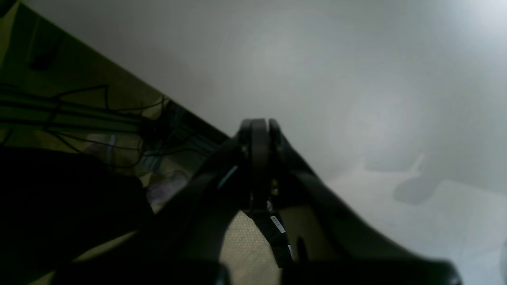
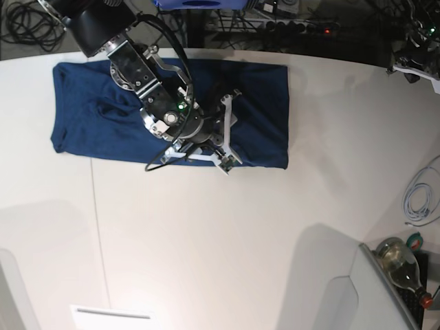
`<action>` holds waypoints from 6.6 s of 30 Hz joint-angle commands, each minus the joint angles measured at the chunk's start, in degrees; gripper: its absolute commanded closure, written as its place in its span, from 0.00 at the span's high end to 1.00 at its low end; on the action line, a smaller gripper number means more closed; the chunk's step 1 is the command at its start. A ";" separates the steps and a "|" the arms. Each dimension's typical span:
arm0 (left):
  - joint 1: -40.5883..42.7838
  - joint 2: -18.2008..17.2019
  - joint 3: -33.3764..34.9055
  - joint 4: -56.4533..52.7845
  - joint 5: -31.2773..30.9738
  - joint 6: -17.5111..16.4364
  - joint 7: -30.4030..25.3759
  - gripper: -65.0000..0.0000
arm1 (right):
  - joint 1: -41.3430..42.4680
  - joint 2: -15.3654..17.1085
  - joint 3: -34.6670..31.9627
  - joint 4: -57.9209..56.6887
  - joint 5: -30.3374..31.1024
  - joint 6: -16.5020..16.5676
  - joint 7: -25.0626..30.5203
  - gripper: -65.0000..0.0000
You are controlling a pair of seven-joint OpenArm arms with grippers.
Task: Layout the t-shirt on the table in an organized manner, then fold the t-shirt properly
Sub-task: 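Press and smooth the folded shirt with the right gripper, then release the shirt with the right gripper and withdraw both grippers, then grasp both ends of the folded shirt with the left and right grippers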
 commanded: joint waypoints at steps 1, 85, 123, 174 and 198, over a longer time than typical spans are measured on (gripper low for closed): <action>0.30 -0.96 -0.39 0.81 -0.24 0.01 -0.86 0.00 | 1.06 -0.07 0.19 0.29 -0.17 -0.76 0.74 0.42; 0.30 -2.55 -0.04 0.81 -0.16 0.01 -0.86 0.00 | -27.16 1.69 15.31 11.89 0.09 1.00 12.70 0.47; -0.14 -2.55 0.14 0.81 5.73 -0.78 -0.86 0.00 | -36.39 1.16 23.58 29.21 0.18 1.17 9.27 0.52; -14.73 -3.25 52.00 -19.76 6.35 -4.47 -34.27 0.00 | -11.86 13.82 54.70 -16.94 45.28 32.78 -14.12 0.88; -16.05 -2.81 59.65 -19.85 6.35 -4.47 -34.27 0.00 | -5.10 13.91 54.61 -15.01 45.01 32.78 -17.37 0.05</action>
